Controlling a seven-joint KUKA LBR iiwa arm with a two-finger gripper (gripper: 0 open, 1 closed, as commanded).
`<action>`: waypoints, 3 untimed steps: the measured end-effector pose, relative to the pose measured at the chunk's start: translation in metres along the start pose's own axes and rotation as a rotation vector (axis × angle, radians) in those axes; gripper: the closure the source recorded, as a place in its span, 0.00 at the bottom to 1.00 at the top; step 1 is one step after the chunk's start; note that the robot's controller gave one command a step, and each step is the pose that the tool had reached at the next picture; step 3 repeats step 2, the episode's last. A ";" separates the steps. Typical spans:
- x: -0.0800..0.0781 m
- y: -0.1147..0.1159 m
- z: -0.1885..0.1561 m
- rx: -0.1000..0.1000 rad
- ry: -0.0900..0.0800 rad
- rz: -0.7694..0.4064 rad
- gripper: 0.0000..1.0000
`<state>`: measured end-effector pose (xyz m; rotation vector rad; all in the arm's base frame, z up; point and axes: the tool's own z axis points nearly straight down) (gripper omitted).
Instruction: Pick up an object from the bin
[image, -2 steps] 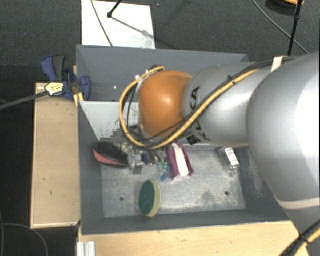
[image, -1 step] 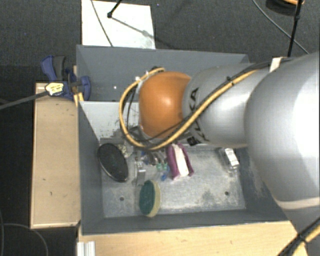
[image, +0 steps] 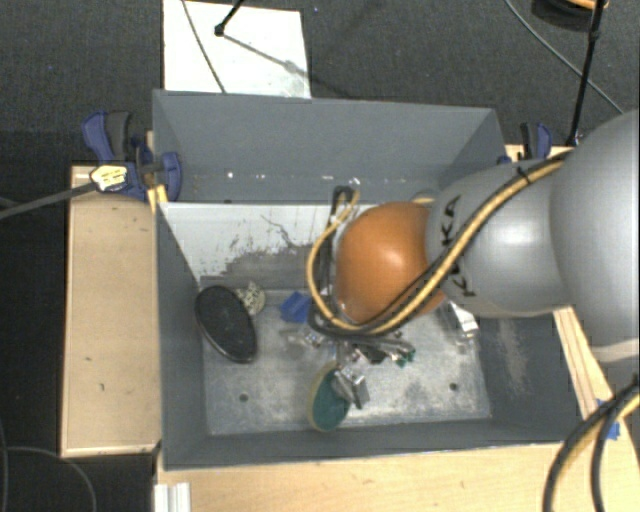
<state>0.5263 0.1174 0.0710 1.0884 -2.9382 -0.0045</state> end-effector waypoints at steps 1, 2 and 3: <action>-0.004 0.002 -0.002 0.001 -0.012 0.003 1.00; -0.026 0.005 -0.167 0.011 -0.018 -0.024 1.00; -0.026 0.005 -0.167 0.011 -0.018 -0.024 1.00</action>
Offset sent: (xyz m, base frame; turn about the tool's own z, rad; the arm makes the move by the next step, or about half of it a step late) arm 0.0000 0.0000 0.0000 0.0000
